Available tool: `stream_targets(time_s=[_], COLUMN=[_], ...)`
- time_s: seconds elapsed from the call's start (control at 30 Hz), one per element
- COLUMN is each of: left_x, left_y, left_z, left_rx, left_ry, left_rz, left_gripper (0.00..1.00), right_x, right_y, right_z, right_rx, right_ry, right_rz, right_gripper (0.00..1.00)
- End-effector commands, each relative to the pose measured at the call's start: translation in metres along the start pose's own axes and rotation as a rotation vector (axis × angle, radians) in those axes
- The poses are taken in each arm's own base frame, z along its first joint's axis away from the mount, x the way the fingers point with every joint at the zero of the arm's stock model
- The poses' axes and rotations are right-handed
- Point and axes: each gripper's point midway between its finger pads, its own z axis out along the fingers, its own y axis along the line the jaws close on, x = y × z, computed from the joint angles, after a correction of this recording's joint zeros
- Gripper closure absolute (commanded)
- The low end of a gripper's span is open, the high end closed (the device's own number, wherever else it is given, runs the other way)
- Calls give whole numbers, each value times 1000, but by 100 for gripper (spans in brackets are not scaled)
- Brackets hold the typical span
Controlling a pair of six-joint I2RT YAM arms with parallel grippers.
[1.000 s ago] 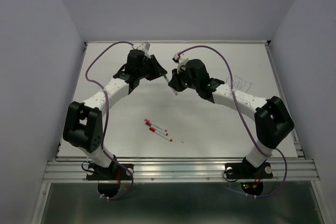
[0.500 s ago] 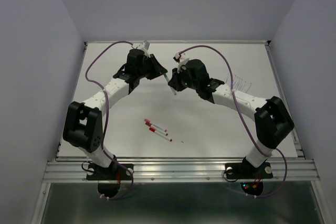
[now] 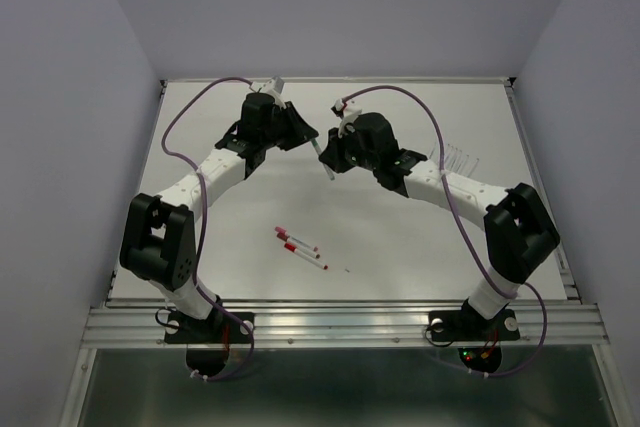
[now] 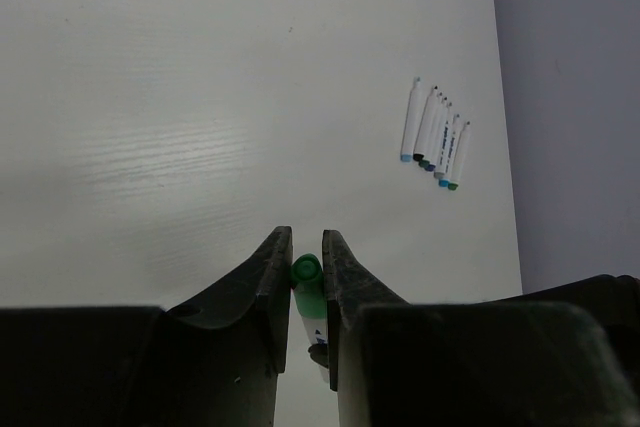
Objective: Open the pen caps
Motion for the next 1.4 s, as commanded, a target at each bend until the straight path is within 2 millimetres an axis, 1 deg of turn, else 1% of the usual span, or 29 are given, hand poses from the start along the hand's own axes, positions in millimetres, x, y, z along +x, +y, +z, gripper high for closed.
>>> stream_targets(time_s=[0.0, 0.03, 0.1, 0.13, 0.2, 0.23, 0.27, 0.3, 0.33, 0.37, 0.4, 0.43, 0.5, 0.57, 0.6, 0.7, 0.73, 0.83, 0.93, 0.97, 1.0, 1.07, 1.1, 1.2, 1.23, 1.27, 1.3, 1.33, 1.37], left_x=[-10, -16, -30, -43, -59, -68, -81, -91, -98, -110, -115, -118, -127, -132, -139, -146, -149, -156, -155, -152, -145, -141, -134, -119, -107, -106, -99, -94, -90], left_y=[-14, -16, -6, -2, 8, 13, 25, 31, 38, 47, 53, 56, 61, 69, 75, 86, 91, 94, 92, 96, 104, 112, 122, 148, 163, 171, 182, 187, 190], left_z=[-4, -8, -11, -17, -22, -24, -29, -33, -34, -40, -41, -42, -46, -49, -54, -63, -67, -74, -73, -72, -68, -64, -56, -50, -46, -46, -42, -41, -39], left_rx=[18, 19, -31, -52, -89, -105, -128, -143, -156, -173, -190, -196, -210, -244, -270, -316, -333, -341, -332, -339, -366, -390, -411, -505, -554, -592, -626, -641, -649], left_ry=[-30, -56, -124, -159, -199, -222, -253, -276, -289, -315, -329, -337, -357, -372, -394, -430, -437, -454, -445, -435, -413, -392, -364, -318, -282, -278, -253, -235, -222], left_rz=[33, 36, 29, 31, 24, 23, 7, -1, -17, -33, -41, -42, -43, -53, -58, -70, -76, -80, -71, -70, -76, -78, -81, -96, -105, -111, -114, -114, -117], left_gripper=[100, 100, 100, 100, 100, 100, 100, 100, 100, 100, 100, 100, 100, 100, 100, 100, 100, 100, 100, 100, 100, 100, 100, 100, 100, 100, 100, 100, 100], right_x=[-56, -46, -31, -11, 7, 12, 28, 35, 36, 39, 48, 50, 46, 48, 47, 48, 53, 56, 47, 44, 40, 37, 32, 27, 25, 24, 22, 23, 21], right_y=[15, 14, 18, 24, 26, 27, 26, 29, 33, 38, 38, 38, 34, 32, 35, 39, 38, 37, 23, 18, 4, -7, -12, -23, -31, -43, -49, -53, -66], right_z=[-1, -1, -2, -5, -9, -15, -19, -23, -30, -34, -37, -39, -44, -48, -52, -58, -60, -62, -59, -59, -56, -55, -54, -54, -55, -56, -58, -58, -61], right_rx=[-53, -54, -90, -134, -156, -166, -171, -192, -212, -238, -242, -242, -216, -209, -219, -239, -235, -231, -144, -109, -44, 18, 33, 83, 111, 156, 178, 188, 234], right_ry=[-166, -145, -106, -49, -7, 3, 38, 55, 56, 65, 81, 81, 61, 63, 60, 63, 73, 75, 41, 34, 19, 8, 1, -11, -19, -21, -25, -21, -31], right_rz=[-11, -7, -2, 10, 19, 16, 19, 25, 28, 35, 46, 47, 38, 29, 32, 42, 55, 52, 47, 49, 50, 53, 51, 52, 64, 73, 79, 90, 99], right_gripper=[99, 99, 99, 99, 99, 99, 99, 99, 99, 99, 99, 99, 99, 99, 99, 99, 99, 99, 99, 99, 99, 99, 99, 99, 99, 99, 99, 99, 99])
